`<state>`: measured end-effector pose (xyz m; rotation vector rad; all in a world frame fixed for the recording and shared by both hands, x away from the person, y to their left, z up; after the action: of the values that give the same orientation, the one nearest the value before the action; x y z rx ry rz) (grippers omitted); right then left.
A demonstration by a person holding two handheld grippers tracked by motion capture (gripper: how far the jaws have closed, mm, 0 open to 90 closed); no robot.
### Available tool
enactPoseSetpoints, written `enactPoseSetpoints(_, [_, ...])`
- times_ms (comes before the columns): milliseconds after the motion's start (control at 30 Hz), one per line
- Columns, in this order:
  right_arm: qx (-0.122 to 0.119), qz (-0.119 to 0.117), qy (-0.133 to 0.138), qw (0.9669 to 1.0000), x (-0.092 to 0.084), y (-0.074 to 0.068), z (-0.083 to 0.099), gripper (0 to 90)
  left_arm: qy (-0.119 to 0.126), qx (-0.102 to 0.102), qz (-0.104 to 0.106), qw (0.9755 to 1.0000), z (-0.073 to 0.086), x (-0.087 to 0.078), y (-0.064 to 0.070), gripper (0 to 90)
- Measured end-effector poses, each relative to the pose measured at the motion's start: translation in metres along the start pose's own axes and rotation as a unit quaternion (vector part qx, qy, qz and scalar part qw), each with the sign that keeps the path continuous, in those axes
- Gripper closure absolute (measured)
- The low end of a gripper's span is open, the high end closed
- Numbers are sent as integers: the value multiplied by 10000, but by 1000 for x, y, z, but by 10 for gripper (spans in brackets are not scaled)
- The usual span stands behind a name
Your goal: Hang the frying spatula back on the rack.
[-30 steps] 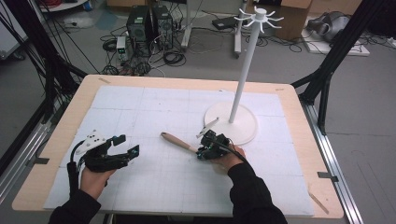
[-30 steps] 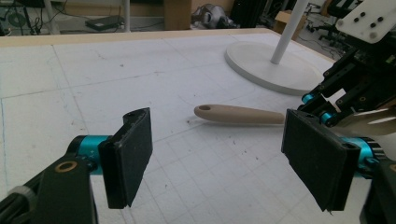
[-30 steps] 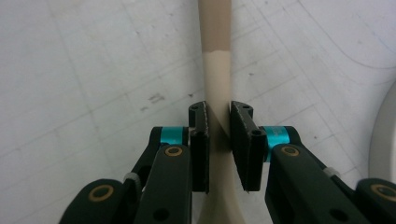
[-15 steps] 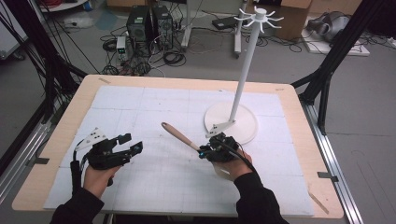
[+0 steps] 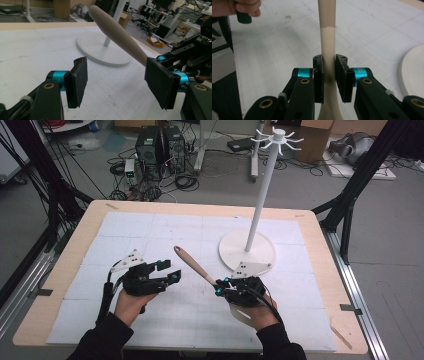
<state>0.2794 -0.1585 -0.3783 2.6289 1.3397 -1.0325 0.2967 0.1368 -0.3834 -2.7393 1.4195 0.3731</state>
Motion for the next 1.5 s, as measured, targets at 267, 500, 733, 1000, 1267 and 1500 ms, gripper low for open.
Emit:
enactPoseSetpoints(267, [87, -13, 287, 9996, -8, 1, 6, 779, 7, -85, 160, 9998, -21, 26, 11, 375])
enactPoseSetpoints(500, [62, 41, 396, 9992, -9, -4, 5, 778, -42, -297, 217, 9993, -30, 40, 16, 447])
enactPoseSetpoints(733, [-11, 146, 489, 9987, -8, -11, 2, 778, 87, -392, 292, 9988, -40, 46, 23, 607])
enactPoseSetpoints(1000, [-13, 211, 687, 9974, -15, -17, -5, 777, 315, -524, 358, 9975, -55, 43, 26, 660])
enactPoseSetpoints(1267, [20, 141, 920, 9957, -18, -21, -12, 776, 596, -254, 575, 9962, -76, 42, 38, 728])
enactPoseSetpoints(1500, [-36, 39, 1022, 9948, -25, -24, -19, 778, 712, 34, 744, 9947, -89, 39, 41, 734])
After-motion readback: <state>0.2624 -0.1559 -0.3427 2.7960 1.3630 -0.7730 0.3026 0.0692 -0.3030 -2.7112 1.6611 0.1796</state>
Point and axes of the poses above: each handheld gripper's, and its own axes: x roughly forward along the jaws, z roughly out of its underside, y roughly to its right, the point moved 1 cm from there along x, roughly forward along the jaws, and after that the axes turned 14 degrees about x, right-handed, at the moved point
